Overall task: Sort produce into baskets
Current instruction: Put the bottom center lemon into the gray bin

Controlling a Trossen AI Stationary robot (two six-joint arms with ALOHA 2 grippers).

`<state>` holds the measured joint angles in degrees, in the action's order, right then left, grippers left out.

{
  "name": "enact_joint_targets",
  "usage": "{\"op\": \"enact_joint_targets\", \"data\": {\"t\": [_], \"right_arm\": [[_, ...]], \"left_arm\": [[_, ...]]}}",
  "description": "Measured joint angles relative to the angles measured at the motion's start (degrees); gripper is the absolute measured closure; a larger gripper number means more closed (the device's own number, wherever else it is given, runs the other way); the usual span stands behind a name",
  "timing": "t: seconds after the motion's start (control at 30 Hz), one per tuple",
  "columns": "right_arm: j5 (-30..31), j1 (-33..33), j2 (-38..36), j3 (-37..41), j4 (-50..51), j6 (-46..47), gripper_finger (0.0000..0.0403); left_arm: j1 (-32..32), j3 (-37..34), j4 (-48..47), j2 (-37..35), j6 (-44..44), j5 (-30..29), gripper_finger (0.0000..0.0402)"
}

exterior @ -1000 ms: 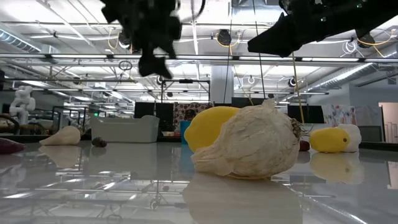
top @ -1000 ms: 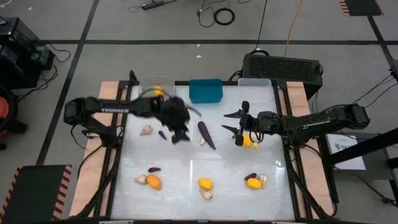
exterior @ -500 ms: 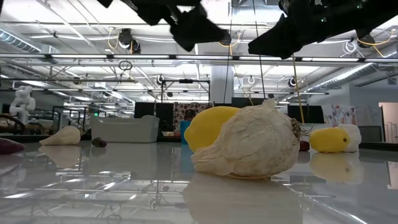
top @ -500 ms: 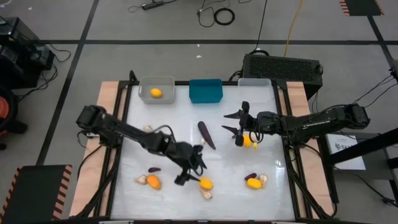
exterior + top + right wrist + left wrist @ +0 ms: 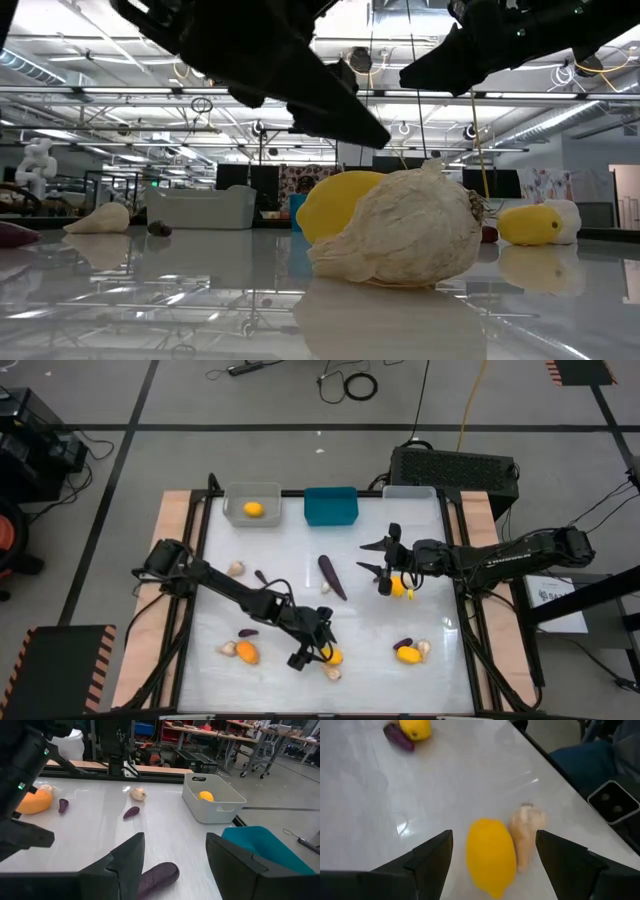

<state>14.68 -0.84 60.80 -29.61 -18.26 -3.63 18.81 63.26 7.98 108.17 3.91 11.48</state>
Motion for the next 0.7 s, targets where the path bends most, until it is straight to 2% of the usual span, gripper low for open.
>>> {"op": "enact_joint_targets", "data": {"t": [0.7], "right_arm": [[0.02,-0.02,0.00,0.00,-0.02,-0.01,0.0200]], "left_arm": [[-0.20,0.00,1.53,3.92,0.93,0.44,0.0109]]}}
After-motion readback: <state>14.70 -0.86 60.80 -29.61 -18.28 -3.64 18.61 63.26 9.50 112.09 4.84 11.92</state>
